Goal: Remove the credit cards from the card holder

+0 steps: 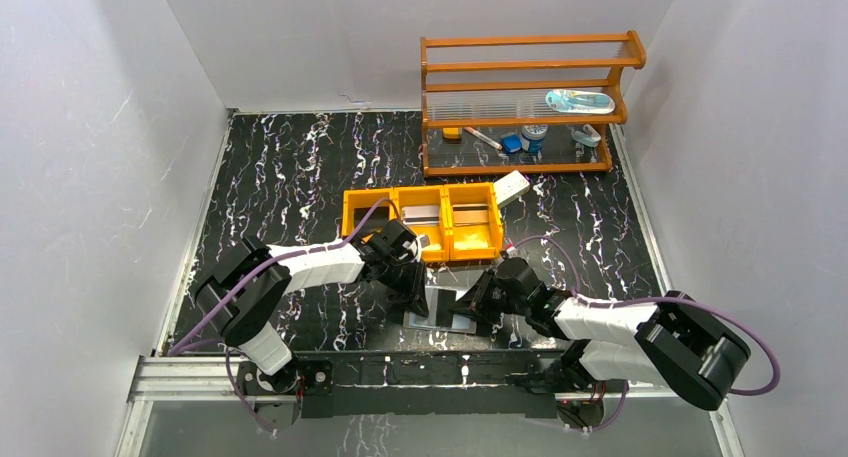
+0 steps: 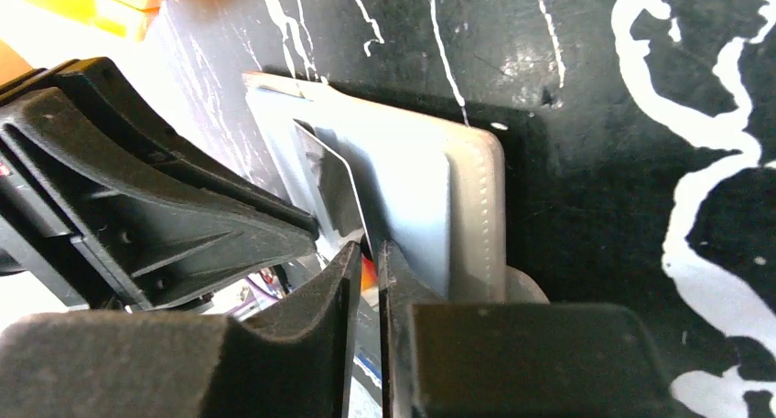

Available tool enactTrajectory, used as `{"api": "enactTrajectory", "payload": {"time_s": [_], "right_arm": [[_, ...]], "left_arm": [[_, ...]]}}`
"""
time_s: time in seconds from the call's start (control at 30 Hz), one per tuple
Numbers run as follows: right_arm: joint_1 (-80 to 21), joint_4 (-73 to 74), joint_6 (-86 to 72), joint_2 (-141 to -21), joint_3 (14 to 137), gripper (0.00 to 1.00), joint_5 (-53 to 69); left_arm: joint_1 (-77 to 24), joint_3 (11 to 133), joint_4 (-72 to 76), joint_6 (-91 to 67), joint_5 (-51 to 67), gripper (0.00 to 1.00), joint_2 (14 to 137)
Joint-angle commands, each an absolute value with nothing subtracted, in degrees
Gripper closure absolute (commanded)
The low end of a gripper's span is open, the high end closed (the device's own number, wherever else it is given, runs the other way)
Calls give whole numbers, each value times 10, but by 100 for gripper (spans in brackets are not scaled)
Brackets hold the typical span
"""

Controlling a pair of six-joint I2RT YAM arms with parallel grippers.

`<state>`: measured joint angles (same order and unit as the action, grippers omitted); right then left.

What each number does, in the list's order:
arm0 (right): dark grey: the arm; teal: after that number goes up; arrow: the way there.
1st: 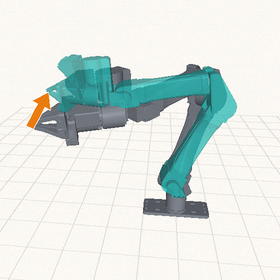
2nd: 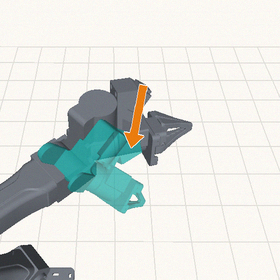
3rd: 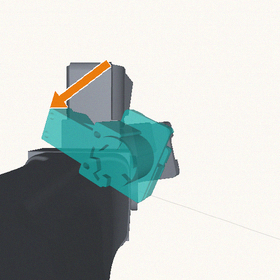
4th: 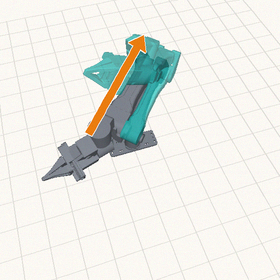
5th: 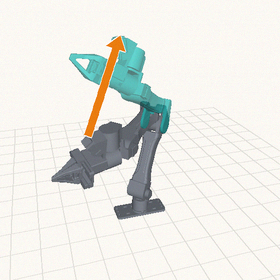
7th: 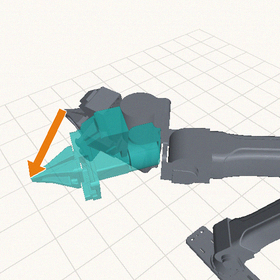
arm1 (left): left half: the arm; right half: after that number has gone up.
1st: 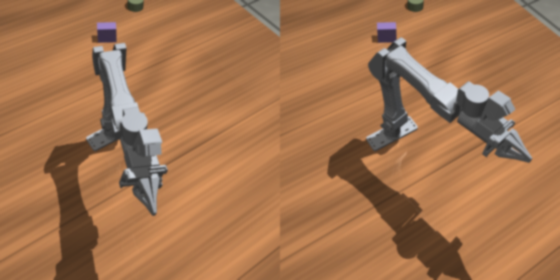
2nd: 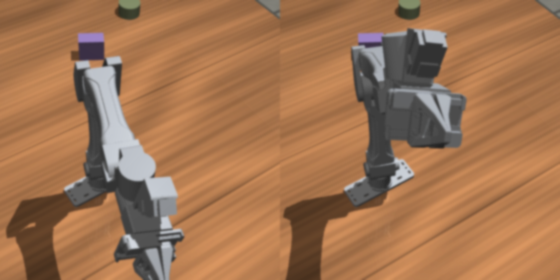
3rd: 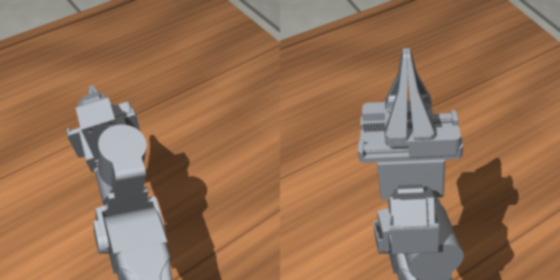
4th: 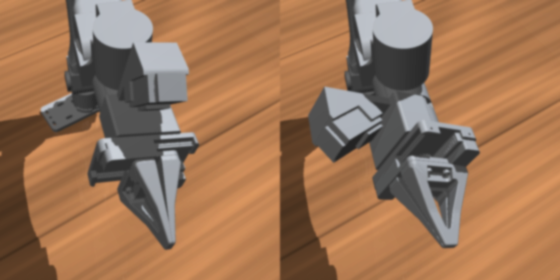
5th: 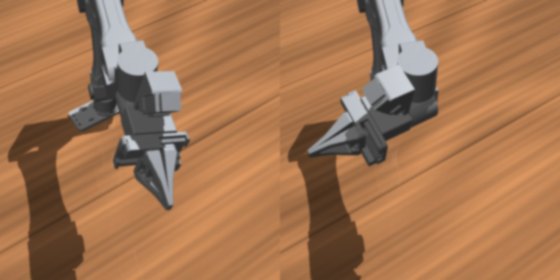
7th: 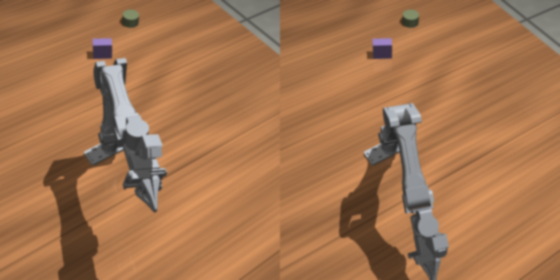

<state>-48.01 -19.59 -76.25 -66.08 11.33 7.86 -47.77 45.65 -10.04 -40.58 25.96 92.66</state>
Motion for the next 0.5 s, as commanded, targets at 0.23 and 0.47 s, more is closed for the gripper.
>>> {"api": "enactTrajectory", "payload": {"time_s": [0.23,0.47], "right_arm": [[-478,-287,-762,-699,109,64,91],[-478,-375,-742,-728,98,70,119]], "left_arm": [[-483,442,-129,-386,259,92,949],[-483,448,-129,-384,261,93,956]]}}
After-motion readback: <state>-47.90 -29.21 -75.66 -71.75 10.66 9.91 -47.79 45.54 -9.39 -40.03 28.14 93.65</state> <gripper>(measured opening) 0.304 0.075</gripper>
